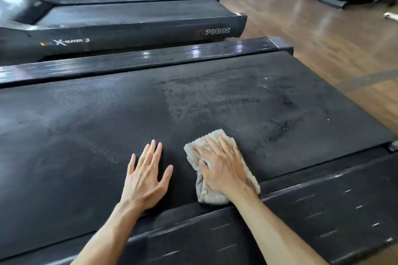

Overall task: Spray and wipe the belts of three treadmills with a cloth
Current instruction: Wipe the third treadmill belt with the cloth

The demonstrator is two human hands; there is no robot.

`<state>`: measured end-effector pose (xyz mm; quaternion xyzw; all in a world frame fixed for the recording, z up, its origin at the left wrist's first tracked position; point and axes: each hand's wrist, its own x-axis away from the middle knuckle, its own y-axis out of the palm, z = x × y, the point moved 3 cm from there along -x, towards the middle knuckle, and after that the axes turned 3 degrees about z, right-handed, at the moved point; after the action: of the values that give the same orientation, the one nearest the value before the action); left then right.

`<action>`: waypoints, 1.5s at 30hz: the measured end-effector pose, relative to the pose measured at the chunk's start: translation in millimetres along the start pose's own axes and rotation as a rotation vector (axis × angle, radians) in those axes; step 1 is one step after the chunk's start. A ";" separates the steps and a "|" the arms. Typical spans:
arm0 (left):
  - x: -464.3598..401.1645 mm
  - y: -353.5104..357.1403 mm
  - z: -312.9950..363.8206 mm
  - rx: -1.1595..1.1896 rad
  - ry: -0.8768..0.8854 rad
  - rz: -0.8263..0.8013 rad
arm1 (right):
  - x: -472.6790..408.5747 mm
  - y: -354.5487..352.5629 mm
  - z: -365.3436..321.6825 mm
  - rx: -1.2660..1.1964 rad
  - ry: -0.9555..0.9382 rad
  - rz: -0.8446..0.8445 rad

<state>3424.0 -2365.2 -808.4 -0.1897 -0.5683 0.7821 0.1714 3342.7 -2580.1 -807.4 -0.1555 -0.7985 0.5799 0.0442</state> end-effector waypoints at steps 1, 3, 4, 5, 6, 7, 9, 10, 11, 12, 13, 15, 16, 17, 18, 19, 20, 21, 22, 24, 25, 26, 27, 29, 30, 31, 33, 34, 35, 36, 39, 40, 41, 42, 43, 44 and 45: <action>1.6 4.2 1.6 -0.041 -0.002 -0.017 | -12.7 2.4 0.1 0.019 0.027 0.003; 3.1 8.3 2.4 -0.070 -0.006 0.000 | -34.3 8.1 -10.8 0.078 0.049 0.003; 2.5 7.3 0.4 -0.072 -0.008 0.011 | -40.5 11.5 -21.8 0.083 0.040 0.007; 2.2 7.3 0.1 -0.072 -0.012 0.011 | -41.0 13.8 -31.3 0.071 0.009 0.013; 2.6 7.2 -0.5 -0.069 -0.014 0.017 | -35.7 15.7 -39.6 0.042 -0.040 -0.008; 3.2 6.1 0.2 -0.063 -0.011 0.031 | -25.9 15.0 -44.2 0.007 -0.092 -0.032; 2.5 5.9 0.5 -0.050 -0.006 0.046 | -5.2 7.0 -35.5 -0.059 -0.143 -0.058; 2.0 6.6 0.4 -0.049 -0.010 0.049 | 0.7 2.9 -23.0 -0.067 -0.136 -0.050; 1.5 7.0 0.8 -0.052 -0.013 0.050 | 0.6 0.5 -8.0 -0.057 -0.108 -0.041; 1.9 8.1 1.4 -0.057 -0.013 0.049 | -4.5 -1.1 6.4 -0.030 -0.067 -0.026; 3.1 9.1 1.3 -0.067 -0.015 0.048 | -13.5 -1.9 14.8 0.005 -0.024 -0.012; 3.0 8.5 1.8 -0.077 -0.020 0.045 | -33.8 -1.8 11.4 0.054 0.040 0.018; 2.3 8.1 1.8 -0.076 -0.020 0.038 | -40.4 0.9 1.0 0.072 0.045 0.018; 1.8 8.3 2.4 -0.077 -0.017 0.034 | -42.0 5.0 -11.4 0.083 0.024 0.014; 2.7 8.8 2.5 -0.081 -0.017 0.032 | -38.1 9.3 -23.7 0.077 -0.026 0.006; 3.0 8.3 2.2 -0.082 -0.014 0.033 | -29.2 12.4 -34.0 0.053 -0.086 -0.001; 3.0 7.6 2.1 -0.075 -0.011 0.034 | -17.0 12.2 -38.5 0.021 -0.139 -0.019; 3.2 7.2 2.0 -0.065 -0.008 0.034 | -4.2 10.1 -36.0 -0.003 -0.172 -0.046; 2.7 6.7 2.0 -0.059 -0.009 0.037 | 5.4 6.3 -27.3 -0.026 -0.178 -0.070; 2.1 6.9 2.3 -0.058 -0.008 0.044 | 8.1 1.9 0.8 -0.034 -0.138 -0.092; 2.8 7.4 3.1 -0.062 -0.006 0.042 | 2.4 -2.2 13.2 -0.016 -0.096 -0.079; 3.8 8.0 3.5 -0.068 -0.009 0.040 | -7.2 -5.4 20.9 0.015 -0.047 -0.056; 3.0 7.5 2.4 -0.077 -0.010 0.041 | -19.5 -7.9 21.0 0.045 -0.003 -0.035; 1.9 7.2 1.9 -0.079 -0.011 0.035 | -38.7 -3.6 5.0 0.068 0.044 -0.037; 2.0 7.3 1.7 -0.079 -0.009 0.035 | -41.5 0.4 -8.1 0.060 0.032 -0.029; 2.9 8.1 2.1 -0.073 -0.011 0.039 | -39.0 5.9 -20.8 0.047 -0.011 -0.019; 3.0 7.6 1.6 -0.054 -0.010 0.041 | -19.9 12.6 -39.6 0.007 -0.121 -0.035; 3.9 7.8 0.9 -0.051 -0.007 0.038 | -5.7 13.7 -40.4 -0.016 -0.146 -0.052; 3.0 7.5 0.6 -0.052 -0.002 0.038 | 6.2 12.2 -35.0 -0.039 -0.141 -0.061; 3.3 7.7 0.6 -0.058 -0.007 0.044 | 15.0 9.4 -24.9 -0.055 -0.126 -0.064; 3.5 8.0 2.7 -0.067 -0.012 0.047 | 5.7 -1.5 -1.4 -0.010 -0.039 -0.004; 3.2 8.1 2.6 -0.070 -0.010 0.043 | -6.8 -2.1 -1.5 0.000 0.000 0.011; 2.5 8.3 2.3 -0.071 -0.013 0.042 | -19.9 0.4 -5.1 0.013 0.031 0.011; 1.9 7.8 2.1 -0.069 -0.018 0.044 | -31.3 3.8 -12.7 0.028 0.039 0.006; 1.1 7.2 2.7 -0.070 -0.014 0.042 | -39.8 7.5 -21.8 0.038 0.028 0.000; 3.1 7.8 3.3 -0.071 -0.010 0.038 | -42.2 10.4 -30.8 0.043 0.002 -0.013; 3.0 8.6 3.4 -0.070 -0.008 0.041 | -41.0 12.0 -38.9 0.035 -0.033 -0.029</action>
<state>3419.3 -2369.1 -815.9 -0.2041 -0.5922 0.7656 0.1467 3393.7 -2553.6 -801.5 -0.1337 -0.7910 0.5955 0.0419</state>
